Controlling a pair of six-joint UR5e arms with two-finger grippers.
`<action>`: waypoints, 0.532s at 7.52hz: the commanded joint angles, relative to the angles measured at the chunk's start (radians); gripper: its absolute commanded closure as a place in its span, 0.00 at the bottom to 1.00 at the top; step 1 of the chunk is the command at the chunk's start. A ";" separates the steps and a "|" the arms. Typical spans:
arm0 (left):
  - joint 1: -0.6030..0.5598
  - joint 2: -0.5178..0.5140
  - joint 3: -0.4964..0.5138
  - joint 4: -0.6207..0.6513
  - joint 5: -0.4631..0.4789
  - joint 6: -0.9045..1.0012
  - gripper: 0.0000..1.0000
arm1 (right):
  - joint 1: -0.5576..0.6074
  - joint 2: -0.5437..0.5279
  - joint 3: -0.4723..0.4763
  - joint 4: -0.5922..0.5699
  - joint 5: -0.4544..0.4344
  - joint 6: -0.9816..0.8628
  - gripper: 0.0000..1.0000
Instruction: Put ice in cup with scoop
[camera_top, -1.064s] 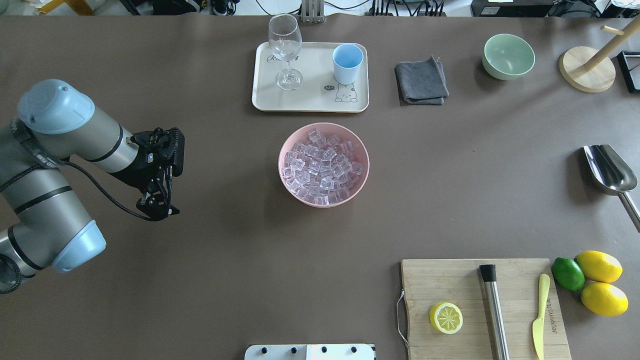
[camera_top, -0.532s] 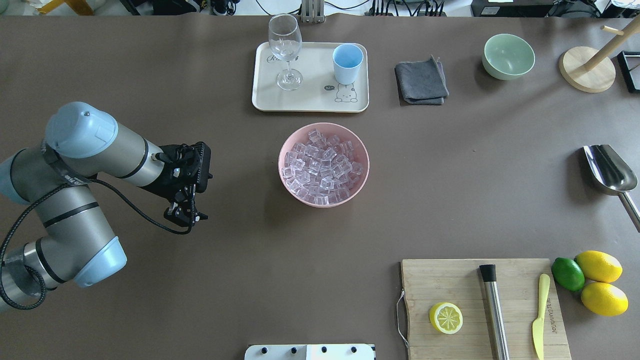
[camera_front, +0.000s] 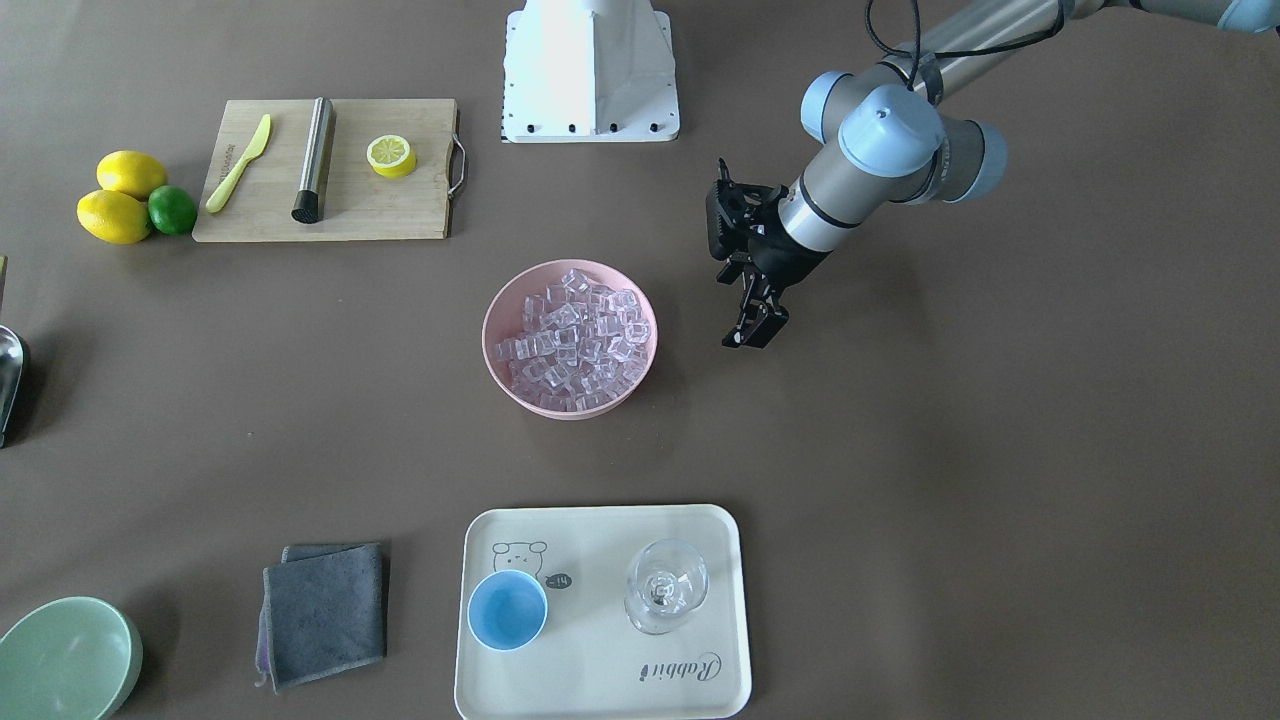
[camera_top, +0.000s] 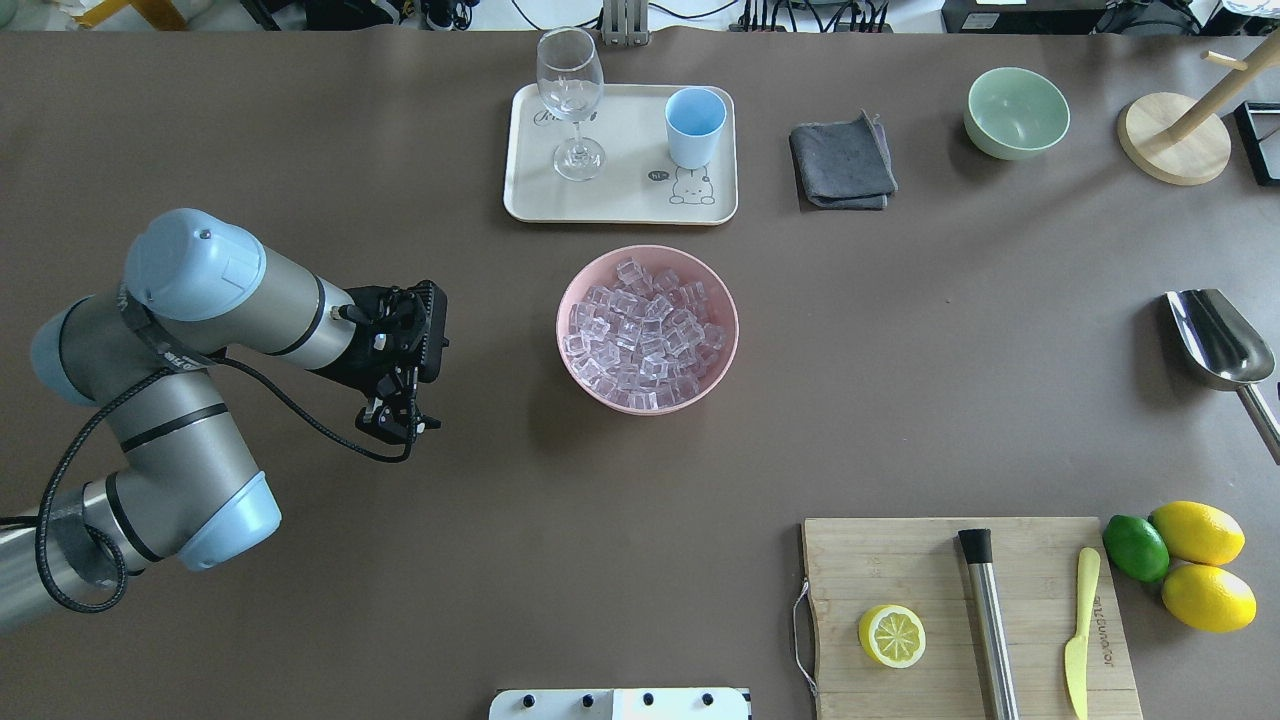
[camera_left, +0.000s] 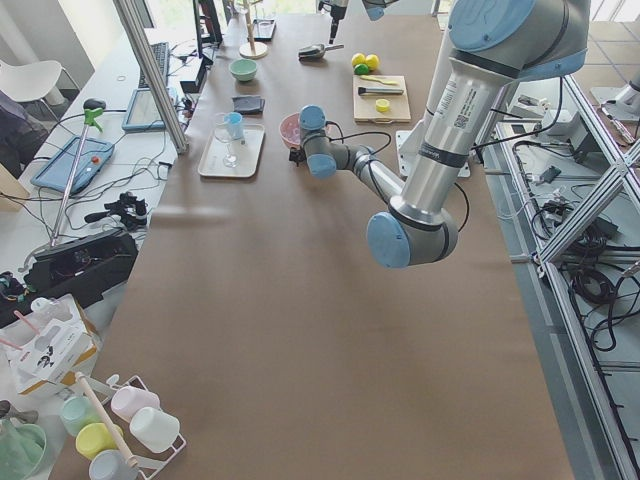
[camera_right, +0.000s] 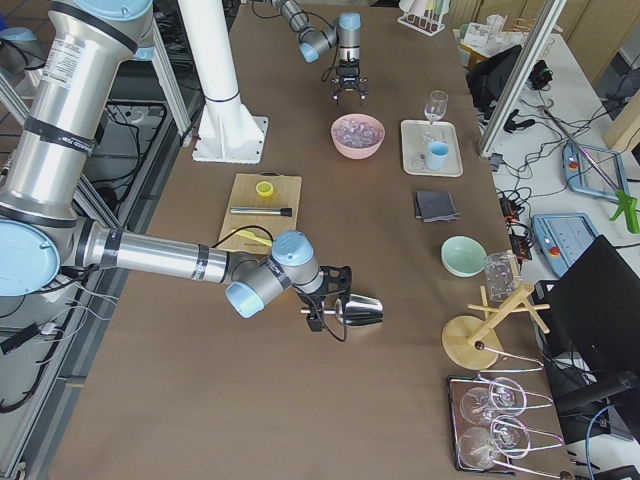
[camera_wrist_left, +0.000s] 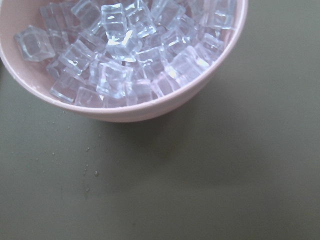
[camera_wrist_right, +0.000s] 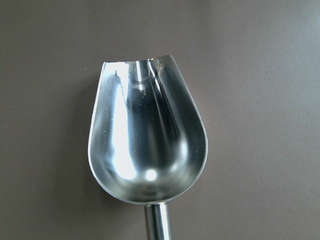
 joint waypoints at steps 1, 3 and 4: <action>-0.001 -0.085 0.110 -0.026 0.002 -0.002 0.02 | -0.065 -0.005 -0.004 0.030 -0.028 0.016 0.02; 0.002 -0.137 0.185 -0.064 -0.001 -0.011 0.02 | -0.092 -0.006 -0.007 0.030 -0.028 0.008 0.02; 0.002 -0.154 0.206 -0.066 -0.007 -0.069 0.02 | -0.106 -0.006 -0.010 0.030 -0.028 0.008 0.08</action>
